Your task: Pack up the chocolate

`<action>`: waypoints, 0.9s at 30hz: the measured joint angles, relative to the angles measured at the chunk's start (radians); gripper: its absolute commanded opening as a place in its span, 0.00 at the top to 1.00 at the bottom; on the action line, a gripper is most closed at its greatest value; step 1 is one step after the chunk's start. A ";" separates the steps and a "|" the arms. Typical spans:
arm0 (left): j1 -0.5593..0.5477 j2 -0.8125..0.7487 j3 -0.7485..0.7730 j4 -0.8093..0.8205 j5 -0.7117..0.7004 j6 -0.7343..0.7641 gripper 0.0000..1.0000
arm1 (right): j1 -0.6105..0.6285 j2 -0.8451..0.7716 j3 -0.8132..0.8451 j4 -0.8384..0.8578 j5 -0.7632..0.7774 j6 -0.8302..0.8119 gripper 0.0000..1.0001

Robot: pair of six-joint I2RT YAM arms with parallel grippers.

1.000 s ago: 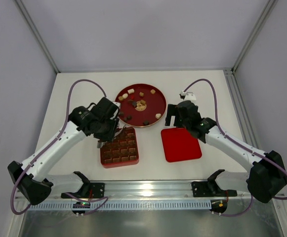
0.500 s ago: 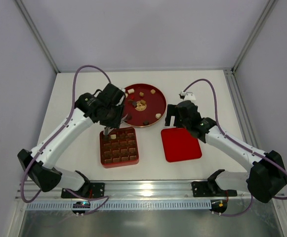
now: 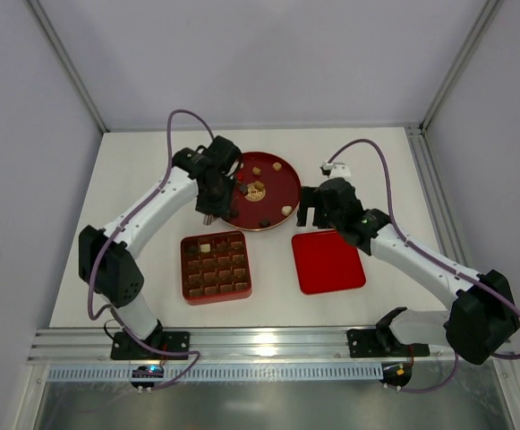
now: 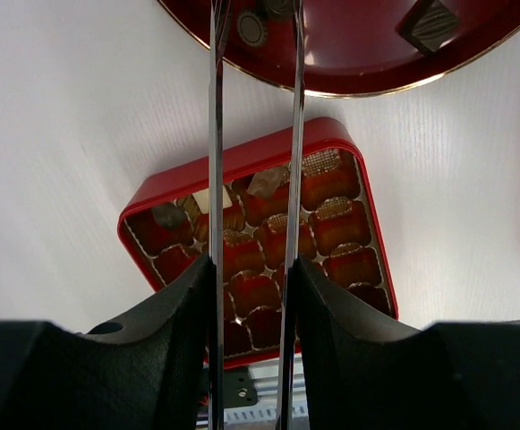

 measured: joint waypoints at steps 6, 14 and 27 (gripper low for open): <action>0.002 0.060 0.011 0.018 0.021 0.017 0.60 | -0.008 0.002 0.000 -0.005 -0.003 -0.011 0.00; 0.002 0.078 0.011 0.022 0.026 0.021 0.60 | -0.012 0.002 0.000 -0.005 -0.009 -0.011 0.00; 0.002 0.080 0.010 0.029 0.048 0.023 0.61 | -0.013 0.002 0.000 -0.005 -0.010 -0.010 0.00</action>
